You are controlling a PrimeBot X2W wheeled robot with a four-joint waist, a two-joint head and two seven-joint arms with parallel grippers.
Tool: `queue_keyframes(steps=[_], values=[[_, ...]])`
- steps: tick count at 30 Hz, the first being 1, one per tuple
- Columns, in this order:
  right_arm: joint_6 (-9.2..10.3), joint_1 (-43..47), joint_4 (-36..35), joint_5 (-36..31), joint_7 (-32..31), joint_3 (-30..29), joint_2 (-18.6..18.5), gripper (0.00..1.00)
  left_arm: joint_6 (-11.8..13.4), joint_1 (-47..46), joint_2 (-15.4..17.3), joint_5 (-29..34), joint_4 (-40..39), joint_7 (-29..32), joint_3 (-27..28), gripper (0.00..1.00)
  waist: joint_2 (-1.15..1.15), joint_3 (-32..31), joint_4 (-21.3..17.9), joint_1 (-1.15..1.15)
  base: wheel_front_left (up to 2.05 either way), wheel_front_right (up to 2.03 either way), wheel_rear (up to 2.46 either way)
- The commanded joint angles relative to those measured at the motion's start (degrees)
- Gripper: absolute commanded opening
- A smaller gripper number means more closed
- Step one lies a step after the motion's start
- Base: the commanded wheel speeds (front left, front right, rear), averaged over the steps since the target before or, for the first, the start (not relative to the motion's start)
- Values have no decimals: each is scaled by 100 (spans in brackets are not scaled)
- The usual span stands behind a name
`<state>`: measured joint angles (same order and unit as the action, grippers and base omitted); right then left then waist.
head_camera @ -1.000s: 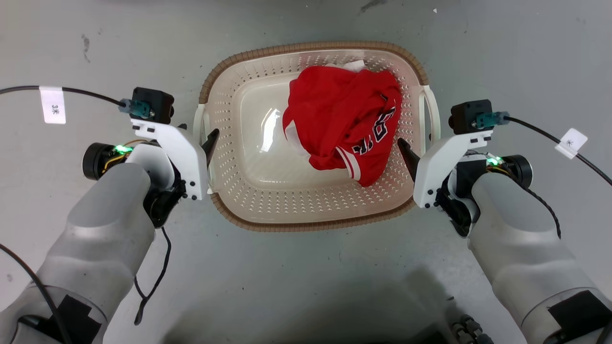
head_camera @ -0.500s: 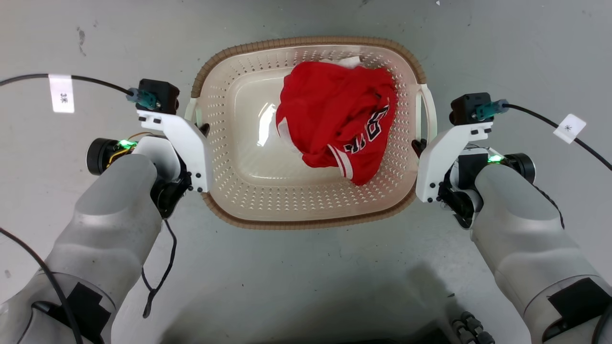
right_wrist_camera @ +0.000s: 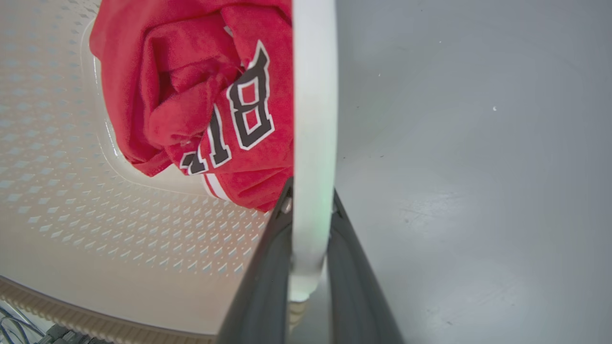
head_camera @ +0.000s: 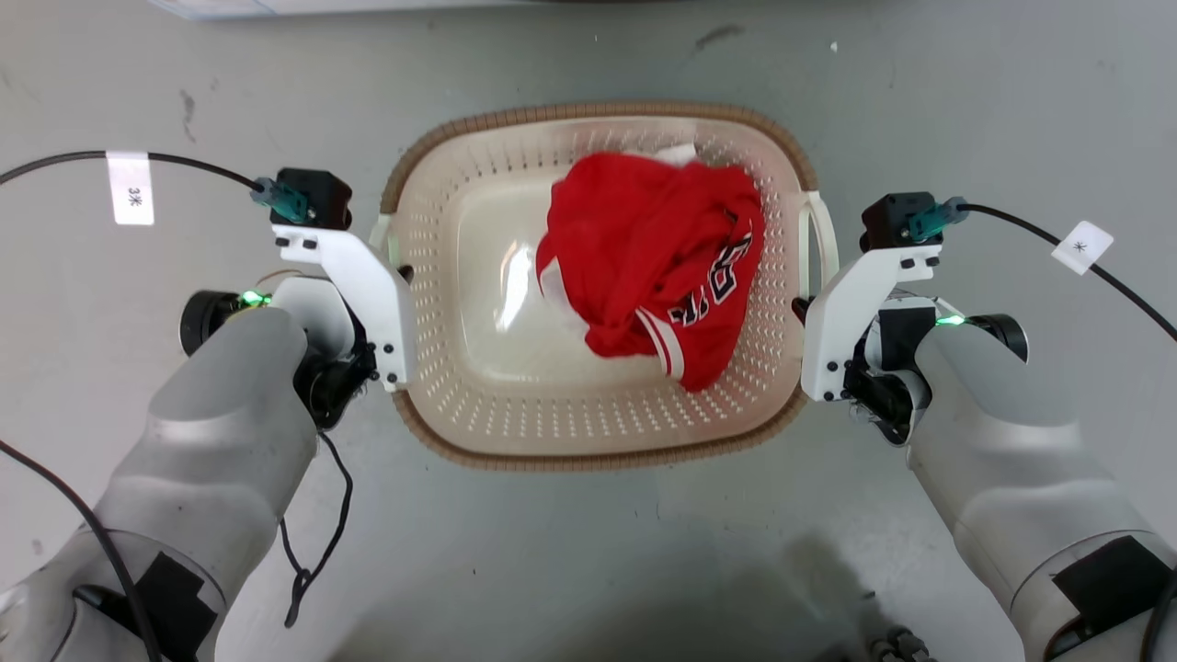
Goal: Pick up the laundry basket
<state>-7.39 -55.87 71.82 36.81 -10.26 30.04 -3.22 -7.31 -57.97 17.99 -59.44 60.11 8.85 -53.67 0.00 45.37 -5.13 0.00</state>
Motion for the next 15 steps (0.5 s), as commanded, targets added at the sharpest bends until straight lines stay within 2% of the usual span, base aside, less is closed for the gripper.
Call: queue_keyframes(steps=[1,11,15], values=[[-18,2,-31,71,-104,51,66,0,-32,83,-104,-96,-72,141,-71,0,0,-208,18,0,0,0,0],[-24,235,71,361,-1092,205,69,0,-50,416,-253,-753,-27,1027,-246,0,0,-1414,88,0,0,0,0],[-24,383,106,450,-1405,233,33,0,-52,526,-287,-926,-40,1202,-298,0,0,-1870,115,0,0,0,0]])
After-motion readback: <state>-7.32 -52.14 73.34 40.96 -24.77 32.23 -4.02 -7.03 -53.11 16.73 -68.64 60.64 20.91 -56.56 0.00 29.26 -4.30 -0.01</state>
